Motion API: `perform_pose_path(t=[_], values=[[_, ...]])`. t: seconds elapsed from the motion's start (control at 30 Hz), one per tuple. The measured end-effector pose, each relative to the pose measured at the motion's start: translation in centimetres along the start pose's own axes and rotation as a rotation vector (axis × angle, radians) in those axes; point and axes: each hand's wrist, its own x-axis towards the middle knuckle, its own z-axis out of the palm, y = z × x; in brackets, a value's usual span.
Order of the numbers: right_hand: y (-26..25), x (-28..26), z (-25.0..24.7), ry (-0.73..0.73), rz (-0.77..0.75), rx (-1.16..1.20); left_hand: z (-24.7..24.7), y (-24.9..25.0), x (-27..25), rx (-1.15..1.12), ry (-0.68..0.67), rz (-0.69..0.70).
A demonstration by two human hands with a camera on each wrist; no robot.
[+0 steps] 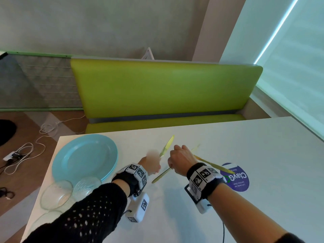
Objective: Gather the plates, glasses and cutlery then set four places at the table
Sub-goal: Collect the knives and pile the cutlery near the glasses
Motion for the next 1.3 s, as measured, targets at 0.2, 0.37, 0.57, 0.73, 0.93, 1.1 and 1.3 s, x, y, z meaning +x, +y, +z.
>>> perform_pose_path(t=[0.2, 0.37, 0.57, 0.73, 0.93, 1.1, 1.3], values=[[0.1, 0.1, -1.3, -0.011, -0.023, 0.03, 2.3, 0.2, -0.3, -0.184, -0.02, 0.025], [-0.1, 0.0, -0.8, -0.007, -0.02, 0.024, 3.3, 1.0, -0.9, -0.413, -0.123, 0.005], [0.0, -0.4, 0.3, 0.082, -0.009, 0.084, 4.1, 0.4, -0.6, -0.386, -0.095, 0.058], [-0.1, -0.4, 1.1, 0.198, 0.026, 0.047, 4.3, 0.5, -0.3, -0.378, -0.096, 0.072], [0.0, -1.0, 4.0, 0.287, 0.167, 0.231, 4.8, 0.4, 0.1, -0.38, -0.091, 0.053], [1.0, -3.5, 7.2, 0.216, 0.407, 0.499, 5.2, 0.1, 0.7, -0.343, -0.025, 0.014], [4.2, -7.7, 12.3, -0.047, 0.818, 0.493, 5.5, 0.0, 1.1, -0.338, -0.003, 0.001]])
